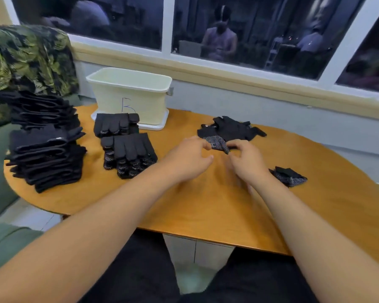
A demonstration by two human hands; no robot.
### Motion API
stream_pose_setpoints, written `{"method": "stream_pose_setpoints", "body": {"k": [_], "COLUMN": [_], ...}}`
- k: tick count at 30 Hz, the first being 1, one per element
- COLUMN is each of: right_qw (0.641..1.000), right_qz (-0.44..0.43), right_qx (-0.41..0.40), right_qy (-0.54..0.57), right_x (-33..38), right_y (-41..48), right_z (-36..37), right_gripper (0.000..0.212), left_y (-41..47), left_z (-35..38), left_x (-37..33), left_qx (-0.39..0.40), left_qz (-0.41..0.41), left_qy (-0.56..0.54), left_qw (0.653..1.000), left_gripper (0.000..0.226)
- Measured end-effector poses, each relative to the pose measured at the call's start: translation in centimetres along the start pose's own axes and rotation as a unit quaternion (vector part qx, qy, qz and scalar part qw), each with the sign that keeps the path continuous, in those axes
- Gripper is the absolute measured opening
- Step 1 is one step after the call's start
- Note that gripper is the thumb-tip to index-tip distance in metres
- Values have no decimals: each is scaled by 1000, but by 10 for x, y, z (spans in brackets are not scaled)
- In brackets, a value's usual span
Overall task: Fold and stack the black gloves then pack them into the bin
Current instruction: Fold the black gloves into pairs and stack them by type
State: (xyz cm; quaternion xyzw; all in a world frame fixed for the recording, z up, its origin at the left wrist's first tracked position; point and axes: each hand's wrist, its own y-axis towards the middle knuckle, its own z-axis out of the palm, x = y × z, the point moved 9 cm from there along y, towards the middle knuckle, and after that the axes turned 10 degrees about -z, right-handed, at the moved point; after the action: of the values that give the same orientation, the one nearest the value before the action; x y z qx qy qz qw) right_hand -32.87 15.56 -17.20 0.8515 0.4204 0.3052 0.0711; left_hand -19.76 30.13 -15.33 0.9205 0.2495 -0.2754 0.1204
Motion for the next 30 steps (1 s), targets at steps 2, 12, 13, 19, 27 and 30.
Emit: {"method": "stream_pose_setpoints", "body": {"k": [2, 12, 13, 19, 27, 30], "right_qw": [999, 978, 981, 979, 986, 989], "right_qz": [1, -2, 3, -4, -13, -12], "right_qx": [-5, 60, 53, 84, 76, 76], "right_qy": [-35, -198, -188, -188, -150, -126], "right_x": [-20, -63, -66, -71, -69, -72], "right_y": [8, 49, 49, 43, 38, 33], "right_z": [0, 22, 20, 30, 31, 30], "right_gripper": [41, 32, 31, 44, 48, 46], "left_y": [19, 98, 103, 108, 120, 127], "left_z": [24, 91, 93, 84, 42, 57], "left_x": [-7, -17, -17, -8, 23, 42], "left_qx": [8, 14, 6, -27, -141, -78], "left_qz": [11, 37, 39, 21, -33, -93], "left_qy": [13, 93, 102, 100, 6, 47], "left_qw": [1000, 995, 994, 994, 989, 992], "left_gripper": [43, 53, 53, 44, 36, 69]}}
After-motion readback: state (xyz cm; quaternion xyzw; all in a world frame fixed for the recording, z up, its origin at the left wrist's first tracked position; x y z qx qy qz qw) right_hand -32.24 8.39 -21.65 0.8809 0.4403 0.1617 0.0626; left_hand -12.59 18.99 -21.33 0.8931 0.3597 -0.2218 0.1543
